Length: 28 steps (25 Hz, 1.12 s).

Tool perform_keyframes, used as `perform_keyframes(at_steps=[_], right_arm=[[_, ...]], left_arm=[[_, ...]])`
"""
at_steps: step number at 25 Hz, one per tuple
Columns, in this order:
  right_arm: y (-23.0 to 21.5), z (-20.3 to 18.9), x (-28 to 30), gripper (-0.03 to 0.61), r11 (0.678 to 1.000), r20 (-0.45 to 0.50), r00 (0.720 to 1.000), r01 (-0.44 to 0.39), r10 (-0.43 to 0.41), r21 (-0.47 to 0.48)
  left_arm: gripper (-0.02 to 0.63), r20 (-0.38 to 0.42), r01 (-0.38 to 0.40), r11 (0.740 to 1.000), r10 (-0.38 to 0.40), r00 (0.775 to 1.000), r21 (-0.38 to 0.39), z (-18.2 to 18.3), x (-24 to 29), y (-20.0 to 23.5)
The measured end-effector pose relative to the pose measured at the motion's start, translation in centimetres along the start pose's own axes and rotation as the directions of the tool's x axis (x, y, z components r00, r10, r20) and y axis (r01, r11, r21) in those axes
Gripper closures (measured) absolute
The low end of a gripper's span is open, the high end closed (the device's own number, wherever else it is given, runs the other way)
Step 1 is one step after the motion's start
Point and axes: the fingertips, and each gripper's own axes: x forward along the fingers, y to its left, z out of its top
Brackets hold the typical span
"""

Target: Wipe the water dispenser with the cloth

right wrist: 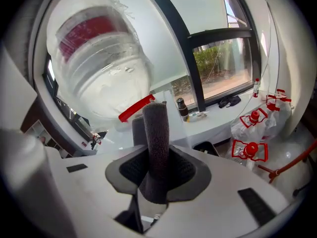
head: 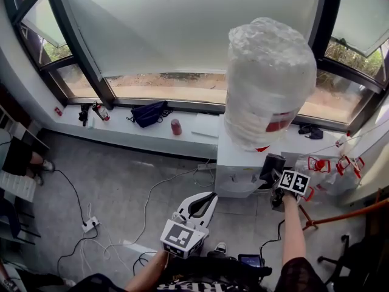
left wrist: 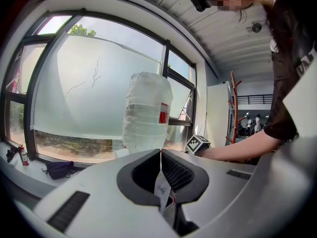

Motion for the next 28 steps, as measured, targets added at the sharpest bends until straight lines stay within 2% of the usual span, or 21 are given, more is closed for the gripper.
perform_keyframes(at_steps=[7, 10, 14, 17, 20, 25, 28], right_arm=[[-4.8, 0.3, -1.6, 0.468, 0.997, -0.013, 0.997, 0.074, -0.074, -0.034], [-4.5, 0.4, -2.5, 0.468, 0.996, 0.011, 0.999, 0.046, -0.045, -0.074], [-2.6, 0.2, -3.5, 0.468, 0.976, 0.023, 0.999, -0.036, 0.041, -0.215], [-0.8, -1.3, -3.4, 0.468, 0.934, -0.035, 0.994, -0.112, 0.106, -0.340], [1.1, -2.0, -3.6, 0.468, 0.874, -0.065, 0.989, -0.145, 0.130, -0.464], [5.4, -3.6, -3.1, 0.468, 0.782, -0.112, 0.972, -0.232, 0.206, -0.578], [8.6, -4.9, -2.5, 0.468, 0.711, -0.139, 0.962, -0.268, 0.236, -0.650]], left_arm=[[0.592, 0.004, -0.012, 1.000, 0.012, 1.000, 0.004, 0.4, 0.6, -1.2], [0.592, 0.001, -0.025, 1.000, 0.025, 1.000, -0.006, 0.2, 0.7, -1.8], [0.592, -0.006, -0.045, 0.999, 0.045, 0.999, -0.008, -0.2, 0.8, -2.6], [0.592, -0.001, -0.061, 0.998, 0.061, 0.998, -0.011, -0.6, 0.6, -3.3], [0.592, -0.008, -0.082, 0.996, 0.082, 0.997, -0.024, -1.5, 0.3, -3.9], [0.592, -0.013, -0.074, 0.997, 0.074, 0.997, -0.021, -3.4, -0.1, -5.1], [0.592, -0.021, -0.107, 0.994, 0.107, 0.994, -0.017, -3.3, -0.6, -4.6]])
